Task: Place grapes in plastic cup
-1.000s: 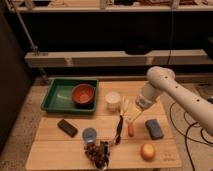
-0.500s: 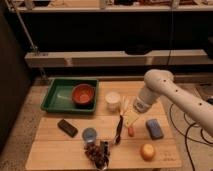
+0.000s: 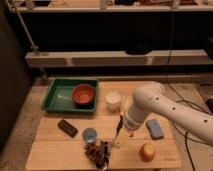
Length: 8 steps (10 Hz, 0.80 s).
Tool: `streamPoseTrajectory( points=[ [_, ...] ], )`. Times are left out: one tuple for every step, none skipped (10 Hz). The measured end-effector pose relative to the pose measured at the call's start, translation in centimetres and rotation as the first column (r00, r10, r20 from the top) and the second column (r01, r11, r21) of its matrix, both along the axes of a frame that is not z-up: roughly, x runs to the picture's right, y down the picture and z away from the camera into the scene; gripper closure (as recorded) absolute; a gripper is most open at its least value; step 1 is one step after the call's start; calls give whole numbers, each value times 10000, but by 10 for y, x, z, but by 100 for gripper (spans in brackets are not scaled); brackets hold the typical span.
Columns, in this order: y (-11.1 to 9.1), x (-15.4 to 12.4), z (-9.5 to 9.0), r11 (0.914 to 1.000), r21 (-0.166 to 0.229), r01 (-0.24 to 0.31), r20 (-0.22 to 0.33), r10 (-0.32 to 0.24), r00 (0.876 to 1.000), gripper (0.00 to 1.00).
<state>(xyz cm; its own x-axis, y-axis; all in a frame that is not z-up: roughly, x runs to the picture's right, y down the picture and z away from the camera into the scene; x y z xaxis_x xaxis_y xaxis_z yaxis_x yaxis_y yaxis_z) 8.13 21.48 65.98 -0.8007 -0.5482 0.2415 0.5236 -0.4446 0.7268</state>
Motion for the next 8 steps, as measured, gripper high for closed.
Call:
streamPoseTrajectory(
  points=[
    [10, -7, -12, 9992, 342, 207, 186, -213, 9996, 20],
    [15, -11, -17, 9981, 496, 366, 397, -386, 9985, 20],
    [17, -13, -18, 9977, 536, 423, 466, -448, 9979, 20],
    [17, -12, -18, 9976, 548, 428, 468, -454, 9979, 20],
    [17, -12, -18, 9977, 545, 412, 456, -437, 9980, 20],
    [16, -12, -18, 9976, 550, 411, 460, -437, 9980, 20],
    [16, -12, -18, 9977, 544, 400, 459, -425, 9980, 20],
    [18, -13, -18, 9972, 539, 522, 355, -541, 9979, 20]
  ],
)
